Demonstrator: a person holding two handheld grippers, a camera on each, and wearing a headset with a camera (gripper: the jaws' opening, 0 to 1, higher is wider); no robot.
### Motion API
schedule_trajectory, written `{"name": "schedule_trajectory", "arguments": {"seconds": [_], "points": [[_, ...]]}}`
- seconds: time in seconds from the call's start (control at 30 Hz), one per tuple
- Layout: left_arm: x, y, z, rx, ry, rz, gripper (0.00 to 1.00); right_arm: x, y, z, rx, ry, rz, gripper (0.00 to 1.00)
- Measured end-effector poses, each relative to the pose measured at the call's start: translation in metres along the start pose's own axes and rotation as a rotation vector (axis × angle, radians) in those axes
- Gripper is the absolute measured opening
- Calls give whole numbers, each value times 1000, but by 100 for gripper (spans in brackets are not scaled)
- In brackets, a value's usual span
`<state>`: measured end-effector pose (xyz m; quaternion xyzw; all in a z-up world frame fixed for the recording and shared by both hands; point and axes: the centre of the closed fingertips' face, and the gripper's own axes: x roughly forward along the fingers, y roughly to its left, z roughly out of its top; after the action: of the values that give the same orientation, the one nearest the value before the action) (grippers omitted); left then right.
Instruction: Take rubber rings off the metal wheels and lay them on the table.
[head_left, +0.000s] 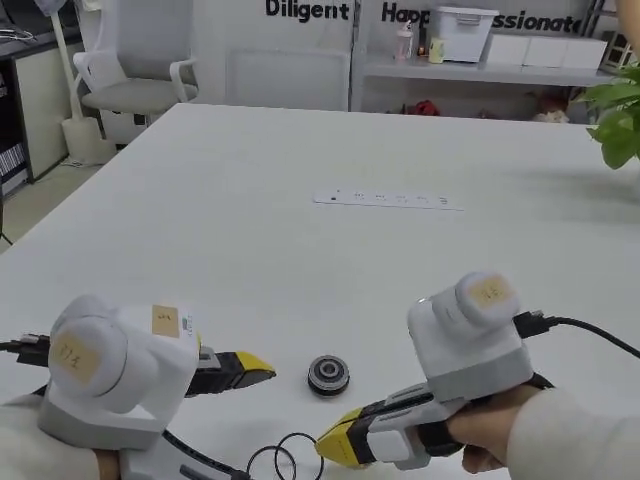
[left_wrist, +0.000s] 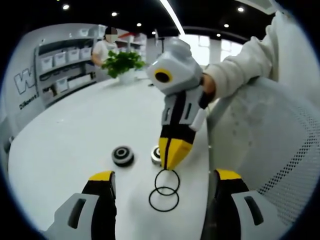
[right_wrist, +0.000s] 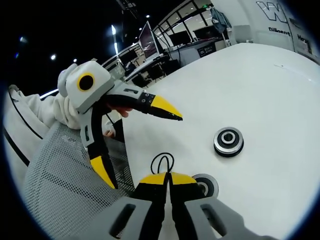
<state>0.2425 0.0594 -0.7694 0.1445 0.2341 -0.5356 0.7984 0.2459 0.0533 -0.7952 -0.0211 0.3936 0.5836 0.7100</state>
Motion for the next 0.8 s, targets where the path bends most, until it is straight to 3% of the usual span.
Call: {"name": "schedule_trajectory", "arguments": {"seconds": [0.3,0.8], "points": [[-1,1,-2,-2,6,8,82,1,4,1,-93,12,-3,8],[-2,1,-3,-4,12,12,81,-6,-4,10,-90,-20,-29,10]]}}
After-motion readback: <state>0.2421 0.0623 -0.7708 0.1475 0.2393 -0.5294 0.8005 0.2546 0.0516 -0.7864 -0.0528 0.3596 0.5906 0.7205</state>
